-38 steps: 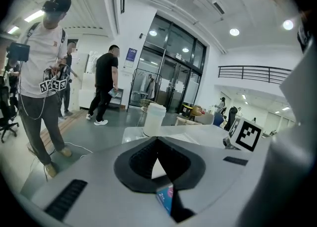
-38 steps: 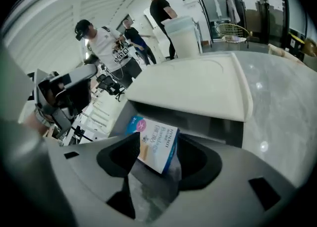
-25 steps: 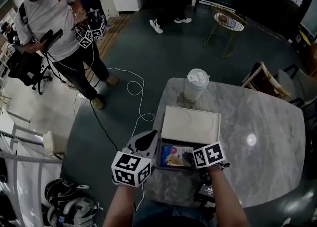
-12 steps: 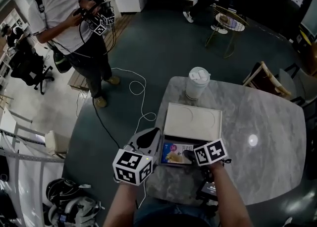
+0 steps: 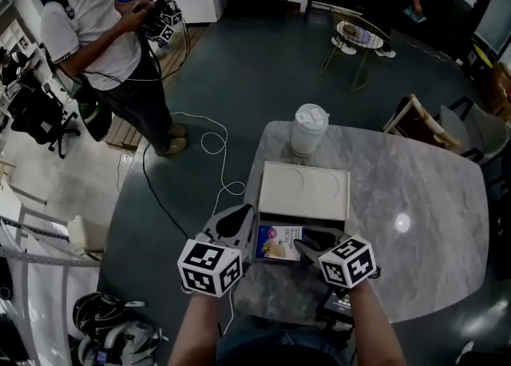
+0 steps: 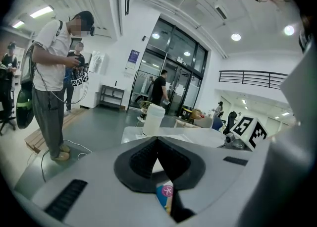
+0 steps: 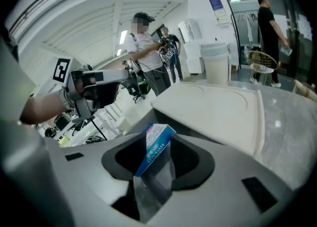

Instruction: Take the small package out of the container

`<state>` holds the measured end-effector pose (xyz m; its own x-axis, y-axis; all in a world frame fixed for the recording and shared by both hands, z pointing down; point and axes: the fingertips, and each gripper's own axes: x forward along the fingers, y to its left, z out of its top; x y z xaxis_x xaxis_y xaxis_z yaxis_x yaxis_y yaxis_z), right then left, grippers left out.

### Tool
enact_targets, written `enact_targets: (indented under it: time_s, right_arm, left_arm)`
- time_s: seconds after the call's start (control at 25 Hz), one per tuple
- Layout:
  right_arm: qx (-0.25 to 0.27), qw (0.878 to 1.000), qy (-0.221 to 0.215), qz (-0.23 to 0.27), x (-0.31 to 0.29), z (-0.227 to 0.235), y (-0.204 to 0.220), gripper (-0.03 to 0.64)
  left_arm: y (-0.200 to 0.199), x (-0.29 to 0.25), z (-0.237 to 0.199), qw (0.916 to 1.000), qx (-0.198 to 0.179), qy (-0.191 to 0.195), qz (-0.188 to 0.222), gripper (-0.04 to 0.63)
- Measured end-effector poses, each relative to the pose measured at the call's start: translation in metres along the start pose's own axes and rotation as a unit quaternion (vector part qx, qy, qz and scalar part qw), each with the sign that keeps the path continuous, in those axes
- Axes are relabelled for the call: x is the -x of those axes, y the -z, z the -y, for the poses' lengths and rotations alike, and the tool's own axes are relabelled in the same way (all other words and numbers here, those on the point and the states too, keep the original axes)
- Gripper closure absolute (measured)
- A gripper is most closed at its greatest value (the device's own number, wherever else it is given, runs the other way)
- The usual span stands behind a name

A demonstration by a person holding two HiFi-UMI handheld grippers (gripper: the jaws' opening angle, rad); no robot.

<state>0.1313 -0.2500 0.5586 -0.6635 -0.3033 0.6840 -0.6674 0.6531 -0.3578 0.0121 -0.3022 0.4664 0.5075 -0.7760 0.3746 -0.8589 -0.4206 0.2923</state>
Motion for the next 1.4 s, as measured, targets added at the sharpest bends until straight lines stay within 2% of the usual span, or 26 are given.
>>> enact_targets:
  time_s: [0.08,0.2,0.28,0.4,0.48,0.6,0.72,0.84,0.96,1.08,1.2,1.4]
  right_arm:
    - [0.010,0.999,0.012,0.034,0.002,-0.004,-0.004,0.449]
    - [-0.021,0.997,0.033,0.073,0.002,-0.007,-0.008,0.451]
    - [-0.061,0.991,0.045,0.110,0.003,-0.006,-0.014,0.457]
    - [-0.156,0.971,0.049,0.173,0.006,-0.005,-0.022,0.477]
    - [-0.212,0.960,0.044,0.179,0.003,-0.004,-0.020,0.480]
    - [-0.247,0.958,0.031,0.139,-0.008,-0.010,-0.011,0.480]
    - [-0.251,0.962,0.029,0.103,-0.011,-0.012,-0.007,0.488]
    - [-0.257,0.965,0.001,0.047,-0.012,-0.011,-0.006,0.497]
    - [-0.277,0.960,-0.039,-0.014,-0.014,-0.016,-0.002,0.511]
    - [-0.287,0.954,-0.060,-0.061,-0.012,-0.020,0.001,0.518]
    - [-0.272,0.957,-0.057,-0.079,-0.011,-0.021,0.000,0.522]
    - [-0.245,0.965,-0.047,-0.080,-0.004,-0.021,-0.008,0.523]
  left_arm:
    - [0.002,0.002,0.001,1.0000,0.001,0.002,0.000,0.583]
    - [0.004,0.004,0.001,1.0000,0.002,0.003,-0.001,0.583]
    - [0.005,0.006,0.002,1.0000,0.002,0.006,-0.003,0.583]
    - [0.007,0.009,0.004,0.9999,0.001,0.009,-0.005,0.583]
    - [0.008,0.012,0.004,0.9999,-0.001,0.010,-0.006,0.583]
    - [0.008,0.016,0.004,0.9999,-0.002,0.011,-0.004,0.583]
    - [0.007,0.021,0.003,0.9999,-0.002,0.011,-0.001,0.583]
    - [0.006,0.024,0.001,1.0000,-0.001,0.007,0.005,0.583]
    - [0.003,0.028,-0.001,0.9999,0.002,0.004,0.013,0.583]
    - [-0.005,0.033,-0.001,0.9997,0.004,0.001,0.025,0.583]
    - [-0.015,0.037,-0.002,0.9992,0.004,-0.001,0.040,0.583]
    - [-0.034,0.042,-0.002,0.9982,-0.007,-0.003,0.059,0.583]
